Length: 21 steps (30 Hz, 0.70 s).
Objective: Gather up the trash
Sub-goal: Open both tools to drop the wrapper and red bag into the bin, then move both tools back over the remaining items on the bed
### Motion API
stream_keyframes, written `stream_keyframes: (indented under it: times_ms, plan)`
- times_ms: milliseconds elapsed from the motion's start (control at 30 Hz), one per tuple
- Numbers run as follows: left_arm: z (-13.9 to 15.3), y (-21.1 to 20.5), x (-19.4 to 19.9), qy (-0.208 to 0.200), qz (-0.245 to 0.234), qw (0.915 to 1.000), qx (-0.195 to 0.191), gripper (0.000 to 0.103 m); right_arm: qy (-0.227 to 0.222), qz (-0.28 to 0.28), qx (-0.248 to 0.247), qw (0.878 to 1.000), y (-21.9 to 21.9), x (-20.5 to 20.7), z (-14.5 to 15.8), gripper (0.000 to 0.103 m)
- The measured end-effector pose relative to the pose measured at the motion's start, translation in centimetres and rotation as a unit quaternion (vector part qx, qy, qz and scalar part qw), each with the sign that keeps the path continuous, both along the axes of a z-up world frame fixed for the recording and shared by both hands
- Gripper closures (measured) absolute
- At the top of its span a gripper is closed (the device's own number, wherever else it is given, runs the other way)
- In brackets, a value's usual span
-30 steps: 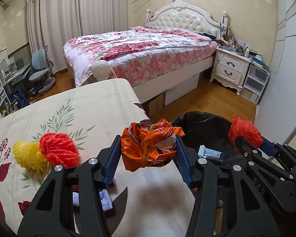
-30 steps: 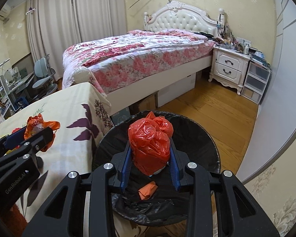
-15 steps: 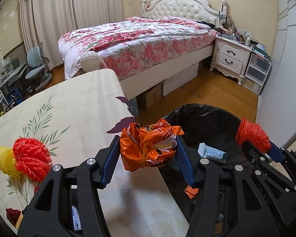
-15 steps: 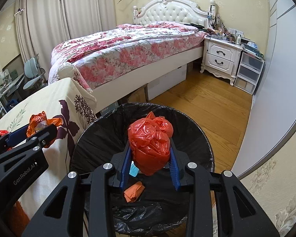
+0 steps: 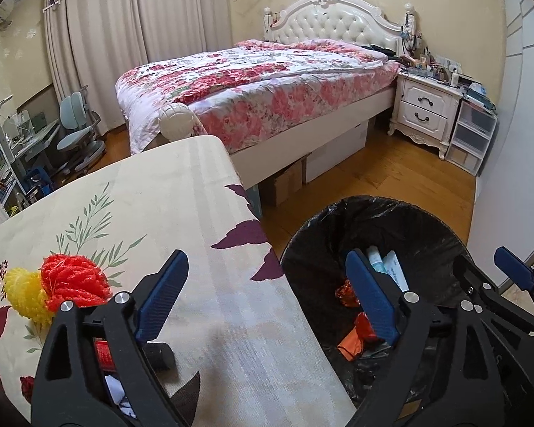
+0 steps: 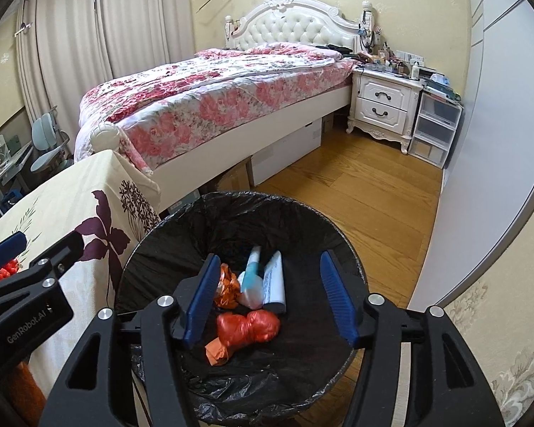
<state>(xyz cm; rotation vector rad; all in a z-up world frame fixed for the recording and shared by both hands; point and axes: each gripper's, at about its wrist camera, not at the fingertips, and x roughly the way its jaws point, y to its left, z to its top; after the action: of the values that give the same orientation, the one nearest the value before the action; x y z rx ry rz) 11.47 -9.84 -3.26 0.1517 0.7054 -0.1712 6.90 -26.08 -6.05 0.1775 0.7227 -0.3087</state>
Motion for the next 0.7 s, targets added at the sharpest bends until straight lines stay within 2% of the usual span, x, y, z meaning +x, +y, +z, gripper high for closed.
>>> stream_keyframes:
  times_ms: [200,333,700]
  plan:
    - [1.3,1.6,-1.2,-0.005,0.007,0.9999,-0.006,0.013,-0.004,0.004,0.001,1.0,0.7,-0.7,0.7,0.036]
    - [2.0,3.1,-2.4,-0.008,0.017,0.9998,-0.008,0.013,-0.009,0.021,0.002,1.0,2.2,-1.2,1.3,0.035]
    - [2.4,10.3,-6.1,-0.006,0.066,0.9978,-0.007,0.013,-0.007,0.099,0.003,0.995,8.1,-2.7,1.7,0.035]
